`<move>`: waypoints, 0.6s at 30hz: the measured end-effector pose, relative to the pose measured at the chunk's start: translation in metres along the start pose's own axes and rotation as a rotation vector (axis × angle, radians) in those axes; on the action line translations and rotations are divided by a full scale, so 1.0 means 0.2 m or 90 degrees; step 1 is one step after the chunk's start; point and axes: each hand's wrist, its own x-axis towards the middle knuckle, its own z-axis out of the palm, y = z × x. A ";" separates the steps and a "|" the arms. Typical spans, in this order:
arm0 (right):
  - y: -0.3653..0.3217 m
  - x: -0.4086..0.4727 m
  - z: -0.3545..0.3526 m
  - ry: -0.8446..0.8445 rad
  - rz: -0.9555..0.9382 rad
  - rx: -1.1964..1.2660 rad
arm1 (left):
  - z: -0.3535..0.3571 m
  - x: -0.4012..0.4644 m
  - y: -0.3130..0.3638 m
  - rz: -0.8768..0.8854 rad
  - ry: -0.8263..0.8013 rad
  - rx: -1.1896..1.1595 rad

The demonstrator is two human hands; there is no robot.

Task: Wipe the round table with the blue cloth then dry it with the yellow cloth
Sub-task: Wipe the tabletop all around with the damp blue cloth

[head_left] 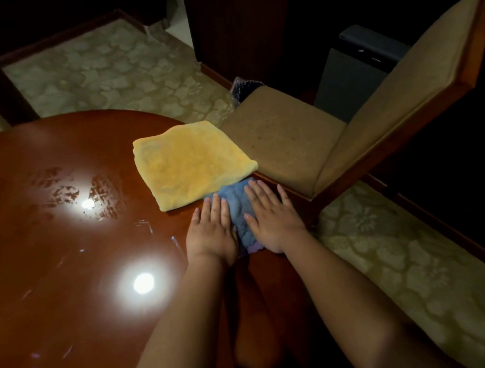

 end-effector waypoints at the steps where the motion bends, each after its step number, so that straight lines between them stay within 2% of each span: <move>1: -0.01 -0.01 0.00 -0.003 0.006 0.003 | 0.00 0.00 0.00 0.001 -0.002 -0.001; 5: -0.07 -0.15 0.02 -0.013 0.046 0.028 | 0.02 -0.08 -0.01 0.017 -0.008 0.012; 18: -0.44 -0.82 0.21 -0.040 0.065 0.031 | 0.26 -0.77 -0.03 0.080 -0.052 0.086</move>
